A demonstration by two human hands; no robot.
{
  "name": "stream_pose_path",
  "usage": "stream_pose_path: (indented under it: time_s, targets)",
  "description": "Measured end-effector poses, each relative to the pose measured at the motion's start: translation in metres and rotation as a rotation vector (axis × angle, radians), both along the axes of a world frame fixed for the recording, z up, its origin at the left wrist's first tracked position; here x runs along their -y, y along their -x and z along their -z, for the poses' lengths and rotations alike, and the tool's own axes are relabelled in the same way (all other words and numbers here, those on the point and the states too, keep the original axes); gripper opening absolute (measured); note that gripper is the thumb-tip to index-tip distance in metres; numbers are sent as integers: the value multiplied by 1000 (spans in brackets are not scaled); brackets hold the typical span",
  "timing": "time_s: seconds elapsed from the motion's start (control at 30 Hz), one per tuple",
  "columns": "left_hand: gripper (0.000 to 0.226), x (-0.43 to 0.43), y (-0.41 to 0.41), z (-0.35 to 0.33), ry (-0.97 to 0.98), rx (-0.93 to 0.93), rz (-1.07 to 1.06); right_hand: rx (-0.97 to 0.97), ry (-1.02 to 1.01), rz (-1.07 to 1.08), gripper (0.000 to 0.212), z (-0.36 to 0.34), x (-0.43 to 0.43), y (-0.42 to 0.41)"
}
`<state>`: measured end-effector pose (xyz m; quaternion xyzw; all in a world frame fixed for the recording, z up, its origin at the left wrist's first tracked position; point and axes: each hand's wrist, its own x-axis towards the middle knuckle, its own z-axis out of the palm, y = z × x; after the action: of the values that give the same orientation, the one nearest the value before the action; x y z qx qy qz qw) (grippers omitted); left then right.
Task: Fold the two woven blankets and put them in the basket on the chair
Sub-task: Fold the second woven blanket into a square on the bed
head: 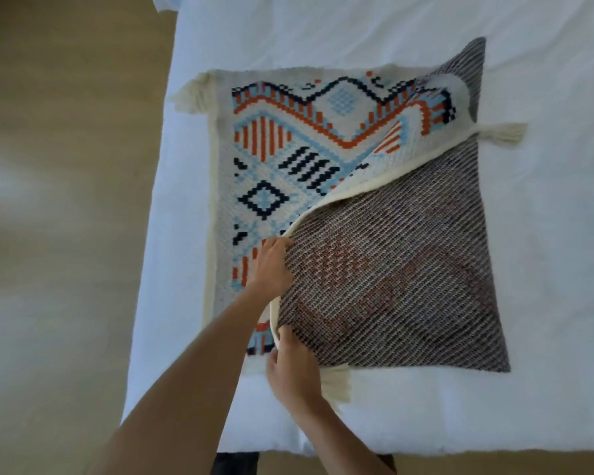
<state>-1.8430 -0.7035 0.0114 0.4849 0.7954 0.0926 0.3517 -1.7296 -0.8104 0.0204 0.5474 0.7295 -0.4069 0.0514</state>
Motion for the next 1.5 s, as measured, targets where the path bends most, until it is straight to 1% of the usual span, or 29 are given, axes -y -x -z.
stream_pose_path:
  time_s: [0.1,0.27,0.43,0.53,0.63,0.7,0.77,0.83,0.9,1.0,1.1,1.2,1.27,1.37,1.4,1.5]
  targets:
    - [56,16,38,6,-17,41,19,9,14,50,19,3,19,39]
    - [55,45,97,14,-5,65,77,11,46,113,21,8,50,92]
    - [53,62,124,23,-18,74,93,27,56,124,20,13,62,121]
    - [53,68,128,26,-12,68,114,41,126,109,29,23,65,123]
    - [59,74,126,25,-8,57,137,19,231,0,43,28,66,118]
    - [64,82,123,24,43,38,95,-15,236,7,41,27,64,109]
    - [68,97,117,22,113,-7,36,-18,198,69,37,25,59,96]
    - [64,119,108,22,206,-33,-1,-12,118,108,34,25,53,80]
    - [64,143,98,23,329,-25,-34,-2,43,106,31,26,48,65]
    - [72,177,80,28,495,7,-87,67,-59,40,30,28,42,45]
    - [62,196,68,32,550,8,-145,132,-191,-52,33,29,44,30]
    - [47,203,67,33,565,-33,-111,165,-310,-66,35,32,52,20]
    - [46,208,70,34,564,-77,-57,167,-236,-122,39,32,57,17]
    - [47,211,75,35,555,-118,-18,198,-11,-258,47,35,60,12]
    - [47,211,74,34,559,-119,-20,218,24,-280,48,34,59,12]
    - [48,209,68,25,567,-115,-28,230,43,-285,47,28,54,14]
